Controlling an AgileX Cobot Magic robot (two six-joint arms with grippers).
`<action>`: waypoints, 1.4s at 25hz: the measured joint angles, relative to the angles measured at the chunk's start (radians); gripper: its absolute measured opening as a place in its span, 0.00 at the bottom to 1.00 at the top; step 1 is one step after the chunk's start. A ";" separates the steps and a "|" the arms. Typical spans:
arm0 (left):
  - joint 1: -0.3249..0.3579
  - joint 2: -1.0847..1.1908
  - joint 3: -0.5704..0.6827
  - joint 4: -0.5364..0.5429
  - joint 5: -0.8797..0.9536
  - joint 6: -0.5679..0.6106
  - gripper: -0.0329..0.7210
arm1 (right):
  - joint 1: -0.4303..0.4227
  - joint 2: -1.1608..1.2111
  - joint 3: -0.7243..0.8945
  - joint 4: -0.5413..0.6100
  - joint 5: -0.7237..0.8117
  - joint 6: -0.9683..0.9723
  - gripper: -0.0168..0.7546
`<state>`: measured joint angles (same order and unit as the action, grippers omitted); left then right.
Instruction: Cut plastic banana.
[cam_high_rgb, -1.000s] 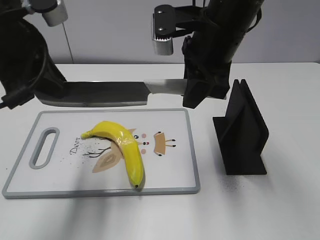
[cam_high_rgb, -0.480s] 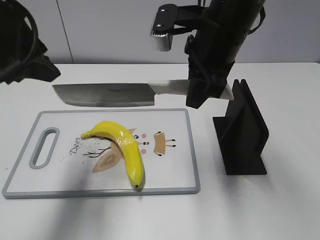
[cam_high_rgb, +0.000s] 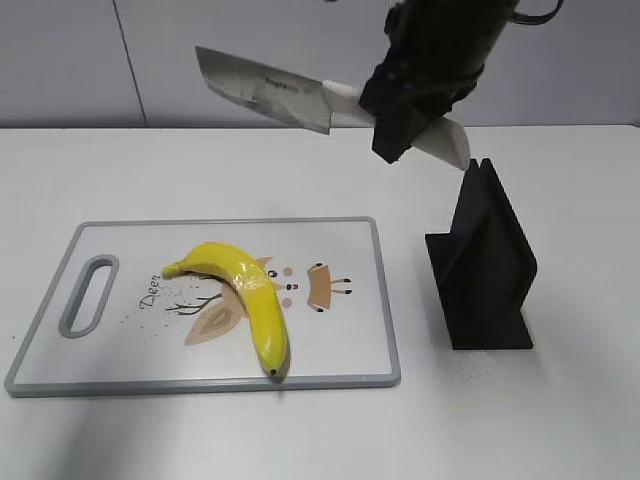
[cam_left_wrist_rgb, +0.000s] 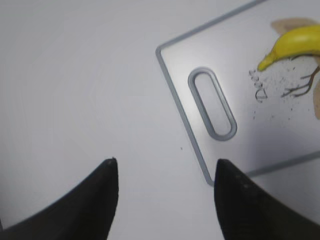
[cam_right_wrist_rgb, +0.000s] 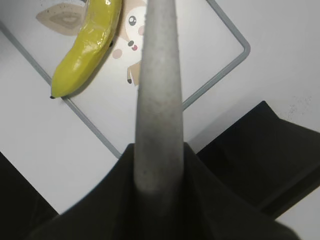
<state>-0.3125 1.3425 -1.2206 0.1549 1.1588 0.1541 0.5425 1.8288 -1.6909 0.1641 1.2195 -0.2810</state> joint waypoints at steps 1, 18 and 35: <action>0.028 -0.005 0.000 -0.022 0.023 -0.004 0.82 | 0.000 -0.015 0.004 0.000 0.000 0.038 0.23; 0.268 -0.576 0.297 -0.283 -0.034 0.039 0.81 | -0.228 -0.355 0.451 -0.086 -0.103 0.469 0.23; 0.268 -1.220 0.724 -0.280 -0.057 0.041 0.81 | -0.235 -0.351 0.488 -0.049 -0.112 0.546 0.23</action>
<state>-0.0441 0.1223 -0.4965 -0.1253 1.1019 0.1951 0.3073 1.4774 -1.2026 0.1154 1.1072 0.2645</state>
